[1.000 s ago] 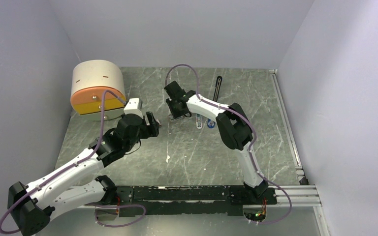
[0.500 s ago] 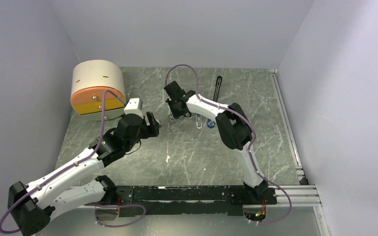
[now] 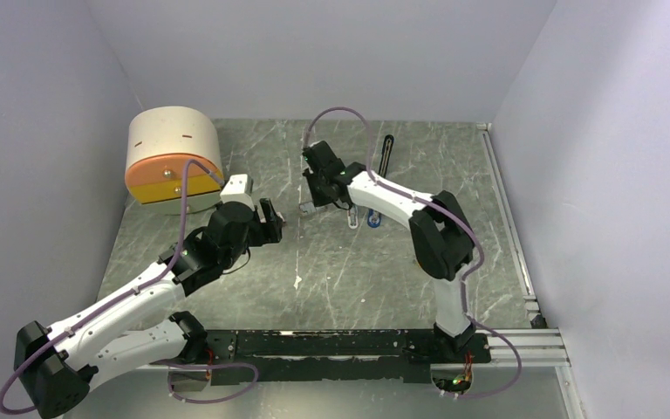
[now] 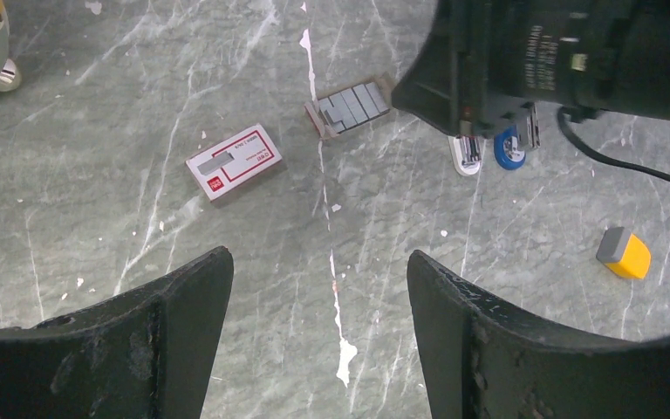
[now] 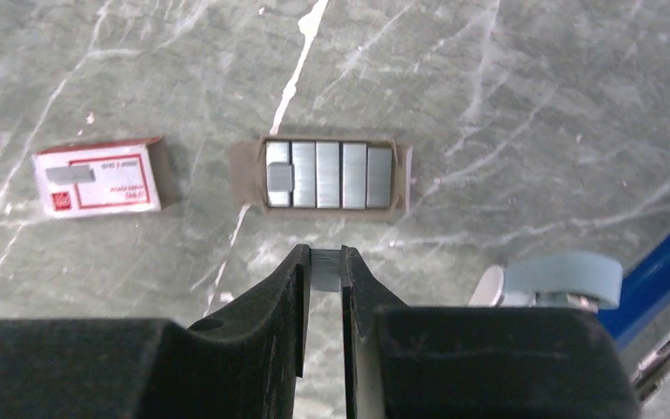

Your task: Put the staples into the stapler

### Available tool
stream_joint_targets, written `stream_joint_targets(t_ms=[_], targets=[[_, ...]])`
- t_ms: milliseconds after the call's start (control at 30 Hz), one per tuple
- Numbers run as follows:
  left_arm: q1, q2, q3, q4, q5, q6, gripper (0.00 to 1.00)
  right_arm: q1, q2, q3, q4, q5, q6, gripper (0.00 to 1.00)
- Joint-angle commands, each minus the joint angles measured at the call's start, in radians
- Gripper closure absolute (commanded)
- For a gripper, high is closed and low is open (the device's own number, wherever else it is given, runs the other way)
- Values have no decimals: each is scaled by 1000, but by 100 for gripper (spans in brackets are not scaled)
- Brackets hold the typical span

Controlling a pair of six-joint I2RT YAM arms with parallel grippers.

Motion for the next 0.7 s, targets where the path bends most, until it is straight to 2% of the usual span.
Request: stream_joint_targets(t_ms=[0, 333, 667], targets=[[-3, 0, 6, 5, 5, 9, 22, 4, -95, -100, 14, 19, 71, 80], [-3, -8, -6, 17, 20, 9, 22, 47, -253, -380, -34, 39, 256, 80], [-2, -21, -15, 11, 6, 0, 22, 94, -259, -446, -80, 37, 332, 79]])
